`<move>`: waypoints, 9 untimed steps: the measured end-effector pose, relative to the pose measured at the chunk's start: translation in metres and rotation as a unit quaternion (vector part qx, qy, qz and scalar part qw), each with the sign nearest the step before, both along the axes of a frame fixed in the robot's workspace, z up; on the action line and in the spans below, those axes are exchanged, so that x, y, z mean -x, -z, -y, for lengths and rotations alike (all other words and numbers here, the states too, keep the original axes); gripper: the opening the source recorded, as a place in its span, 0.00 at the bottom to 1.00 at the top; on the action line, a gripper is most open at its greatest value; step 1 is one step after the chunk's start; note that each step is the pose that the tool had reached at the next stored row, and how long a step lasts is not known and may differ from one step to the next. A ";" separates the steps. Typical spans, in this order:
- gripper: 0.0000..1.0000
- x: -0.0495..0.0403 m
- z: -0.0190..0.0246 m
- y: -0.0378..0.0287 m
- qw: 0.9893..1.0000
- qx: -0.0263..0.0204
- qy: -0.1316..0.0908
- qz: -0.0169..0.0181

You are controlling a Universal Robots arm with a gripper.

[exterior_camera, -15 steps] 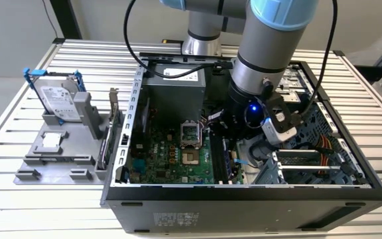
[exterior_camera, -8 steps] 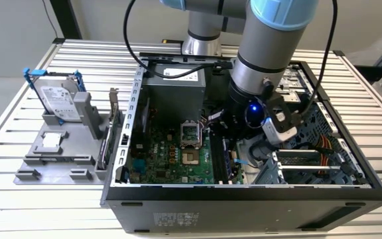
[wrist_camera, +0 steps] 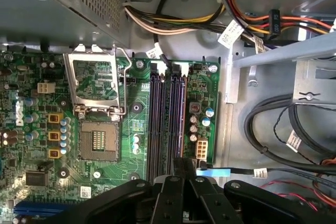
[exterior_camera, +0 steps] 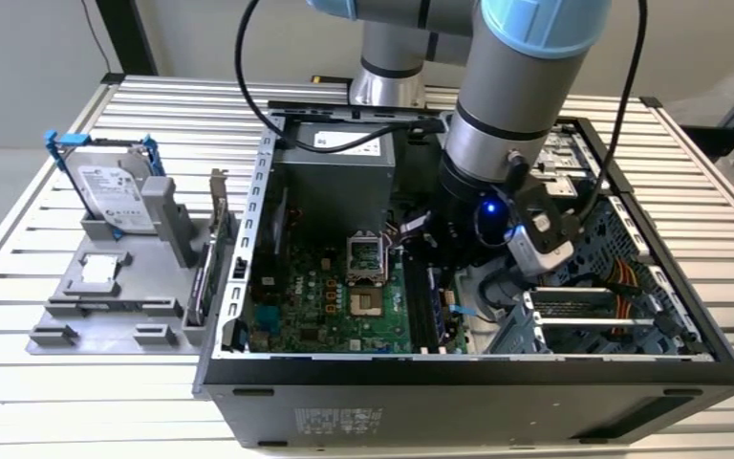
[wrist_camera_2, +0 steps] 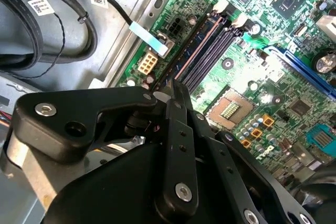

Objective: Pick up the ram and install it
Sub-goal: 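Press down the ram until it locks into place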

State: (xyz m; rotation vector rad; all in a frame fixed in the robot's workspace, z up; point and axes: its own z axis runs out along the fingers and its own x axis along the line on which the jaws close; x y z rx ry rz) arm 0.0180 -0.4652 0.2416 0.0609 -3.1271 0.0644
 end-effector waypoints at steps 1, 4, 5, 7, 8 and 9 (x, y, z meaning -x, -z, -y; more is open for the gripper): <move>0.00 0.0000 0.0000 0.0000 1.000 0.000 -0.003 0.000; 0.00 0.0000 0.0000 0.0000 1.000 0.000 -0.010 0.000; 0.00 0.0000 0.0000 0.0000 1.000 0.000 -0.011 0.000; 0.00 0.0000 0.0000 0.0000 1.000 0.000 -0.012 0.000; 0.00 0.0000 0.0000 0.0000 1.000 0.000 -0.012 0.000; 0.00 0.0000 0.0000 0.0000 1.000 0.000 -0.013 0.000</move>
